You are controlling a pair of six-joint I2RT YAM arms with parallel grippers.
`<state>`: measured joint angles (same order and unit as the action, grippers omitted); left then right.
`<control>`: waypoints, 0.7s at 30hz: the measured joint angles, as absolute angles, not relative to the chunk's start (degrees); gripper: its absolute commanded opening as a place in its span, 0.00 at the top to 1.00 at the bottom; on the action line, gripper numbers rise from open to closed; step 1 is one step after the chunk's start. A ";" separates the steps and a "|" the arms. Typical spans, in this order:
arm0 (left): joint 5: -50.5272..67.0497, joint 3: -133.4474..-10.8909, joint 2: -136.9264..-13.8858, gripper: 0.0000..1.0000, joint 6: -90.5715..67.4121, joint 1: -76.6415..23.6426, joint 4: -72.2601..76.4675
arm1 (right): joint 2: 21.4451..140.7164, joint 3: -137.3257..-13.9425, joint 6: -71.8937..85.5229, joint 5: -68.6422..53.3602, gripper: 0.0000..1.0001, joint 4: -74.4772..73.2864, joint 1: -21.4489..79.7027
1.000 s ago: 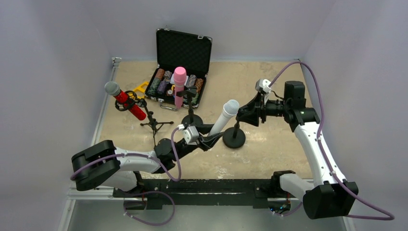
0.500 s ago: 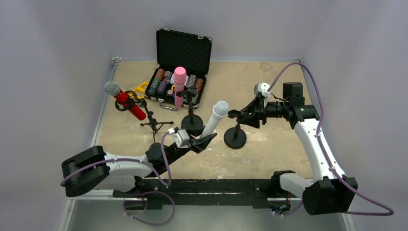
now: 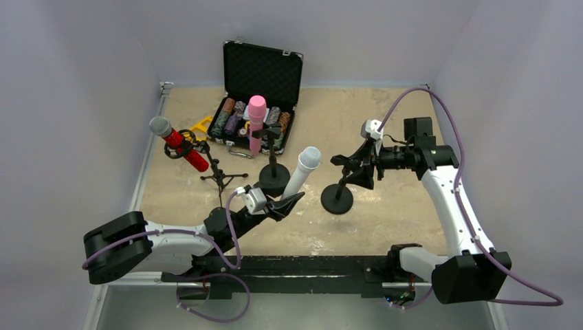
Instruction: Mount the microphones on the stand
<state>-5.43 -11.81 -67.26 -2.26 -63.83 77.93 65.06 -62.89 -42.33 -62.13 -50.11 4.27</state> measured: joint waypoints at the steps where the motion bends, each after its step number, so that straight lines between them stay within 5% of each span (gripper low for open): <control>1: -5.50 -11.81 -67.26 1.00 -2.26 -63.83 77.93 | 65.23 -63.20 -42.85 -61.91 0.20 -51.00 4.16; 10: -5.87 -11.40 -67.24 1.00 -2.15 -63.83 77.93 | 66.96 -69.36 -50.33 -60.86 0.07 -59.77 2.94; 21: -5.87 -10.90 -66.87 1.00 -1.87 -63.83 77.93 | 67.99 -74.08 -54.52 -59.53 0.03 -65.52 2.17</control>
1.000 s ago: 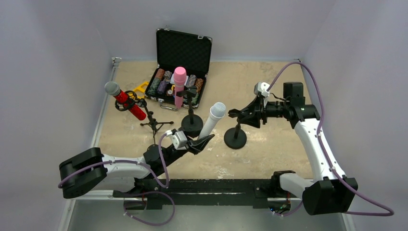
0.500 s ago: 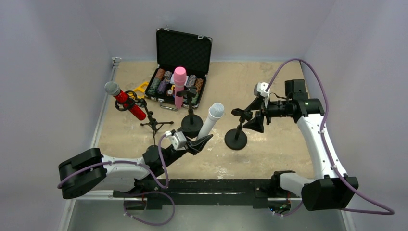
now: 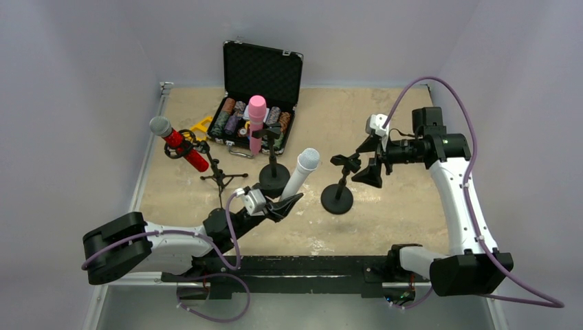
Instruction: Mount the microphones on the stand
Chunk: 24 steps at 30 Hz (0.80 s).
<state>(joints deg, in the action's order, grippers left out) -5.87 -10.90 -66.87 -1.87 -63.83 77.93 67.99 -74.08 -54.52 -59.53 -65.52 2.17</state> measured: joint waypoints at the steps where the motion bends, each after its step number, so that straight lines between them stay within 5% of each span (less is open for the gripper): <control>1: -5.87 -10.72 -66.85 1.00 -1.87 -63.83 77.95 | 67.99 -74.50 -54.70 -59.48 0.03 -65.82 2.17; 24: -5.89 -10.37 -66.83 1.00 -1.65 -63.79 77.93 | 66.32 -79.07 -56.66 -59.48 0.03 -69.89 0.36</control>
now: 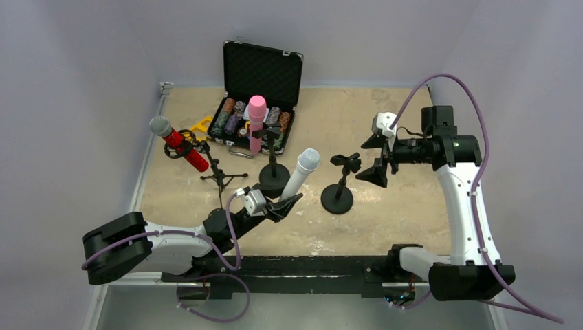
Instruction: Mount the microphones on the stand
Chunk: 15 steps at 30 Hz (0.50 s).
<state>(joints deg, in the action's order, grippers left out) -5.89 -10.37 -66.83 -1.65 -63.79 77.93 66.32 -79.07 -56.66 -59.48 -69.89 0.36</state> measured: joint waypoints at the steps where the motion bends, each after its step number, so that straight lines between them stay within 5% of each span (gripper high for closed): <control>1: -5.89 -10.37 -66.85 1.00 -1.63 -63.79 77.93 | 66.11 -79.07 -56.66 -59.55 0.03 -69.87 0.34; 15: -4.49 -12.27 -71.83 1.00 -1.26 -62.37 77.89 | 64.51 -76.36 -57.56 -61.23 0.03 -68.97 0.16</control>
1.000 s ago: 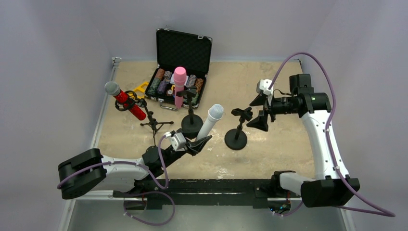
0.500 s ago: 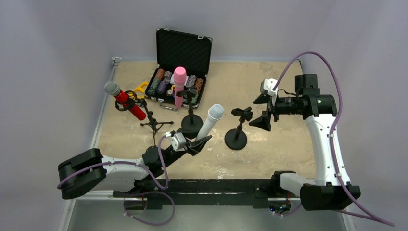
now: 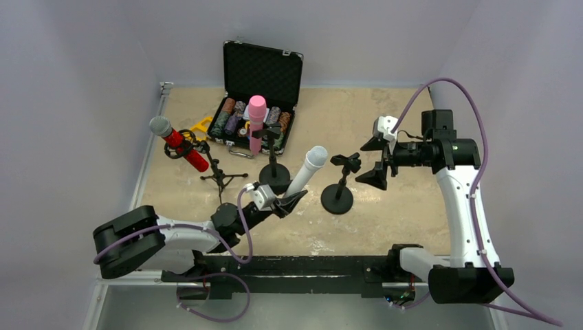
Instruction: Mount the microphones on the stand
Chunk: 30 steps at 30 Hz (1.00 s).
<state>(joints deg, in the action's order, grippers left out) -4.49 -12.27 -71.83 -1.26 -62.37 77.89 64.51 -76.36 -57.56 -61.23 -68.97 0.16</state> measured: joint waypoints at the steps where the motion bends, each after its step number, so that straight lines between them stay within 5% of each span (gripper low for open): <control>1: -4.25 -12.97 -72.38 1.00 -1.28 -61.89 77.89 | 64.71 -76.36 -57.78 -61.23 0.03 -68.95 -0.19; 19: 1.76 -25.56 -84.23 1.00 -2.35 -57.74 77.89 | 76.38 -80.79 -69.67 -64.62 0.11 -76.31 -0.67; 26: 2.63 -28.67 -87.48 1.00 -2.83 -56.97 77.91 | 76.79 -80.75 -71.48 -65.54 0.37 -77.21 2.76; 30: 2.87 -30.02 -88.92 1.00 -3.03 -56.58 77.95 | 76.84 -80.66 -72.44 -65.73 0.66 -77.28 2.83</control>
<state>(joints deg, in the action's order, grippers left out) 2.87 -30.02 -88.92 -3.03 -56.58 77.95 76.84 -80.66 -72.44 -65.73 -77.28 2.83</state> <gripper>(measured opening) 0.421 0.530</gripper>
